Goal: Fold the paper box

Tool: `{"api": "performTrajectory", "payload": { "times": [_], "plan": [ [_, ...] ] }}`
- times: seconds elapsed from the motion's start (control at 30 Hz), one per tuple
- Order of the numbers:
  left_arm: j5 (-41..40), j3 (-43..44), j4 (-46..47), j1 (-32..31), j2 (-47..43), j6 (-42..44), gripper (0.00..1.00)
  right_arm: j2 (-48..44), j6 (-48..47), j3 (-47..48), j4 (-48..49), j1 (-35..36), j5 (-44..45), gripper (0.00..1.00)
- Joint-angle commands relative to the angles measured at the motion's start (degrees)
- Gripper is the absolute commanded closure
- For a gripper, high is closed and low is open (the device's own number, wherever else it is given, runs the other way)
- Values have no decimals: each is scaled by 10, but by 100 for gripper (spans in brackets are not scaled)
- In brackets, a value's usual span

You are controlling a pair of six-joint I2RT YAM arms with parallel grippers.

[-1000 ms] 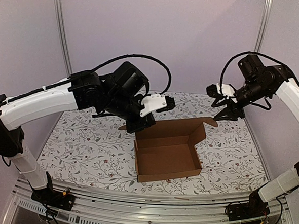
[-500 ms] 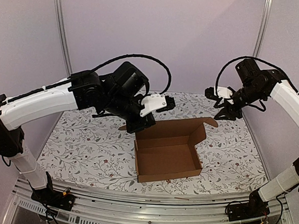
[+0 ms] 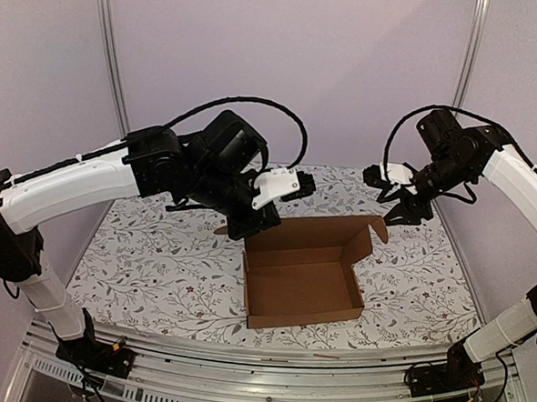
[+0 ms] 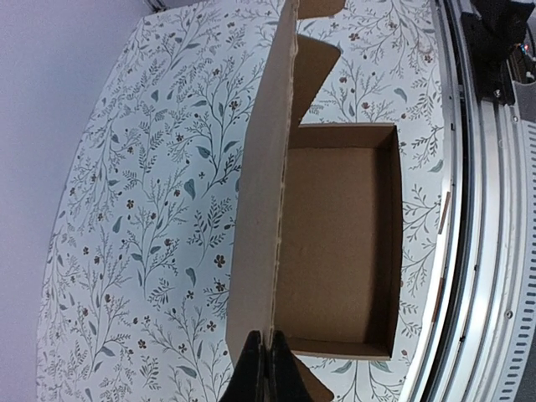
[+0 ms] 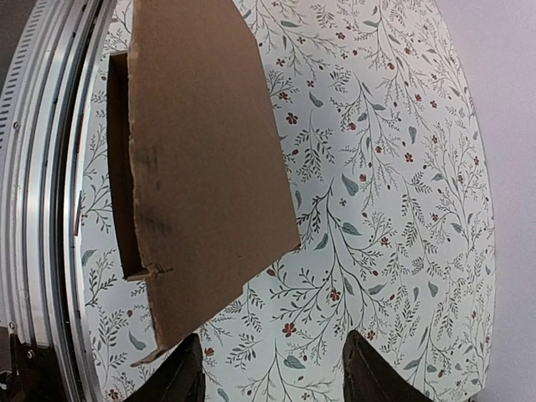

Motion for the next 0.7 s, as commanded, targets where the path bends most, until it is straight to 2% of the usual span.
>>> {"api": "performTrajectory", "payload": {
  "times": [0.0,0.17,0.37,0.67],
  "plan": [
    [18,-7,3,8,8,-17,100,-4,-11,-7,-32,7,-25,45],
    [28,-7,6,8,11,-20,100,-10,-11,-9,-41,7,-61,44],
    [45,-8,6,8,16,-19,100,-9,25,-27,-4,8,-105,46],
    [46,-9,-3,9,13,-14,100,0,66,-43,46,8,-140,62]
  ]
}}
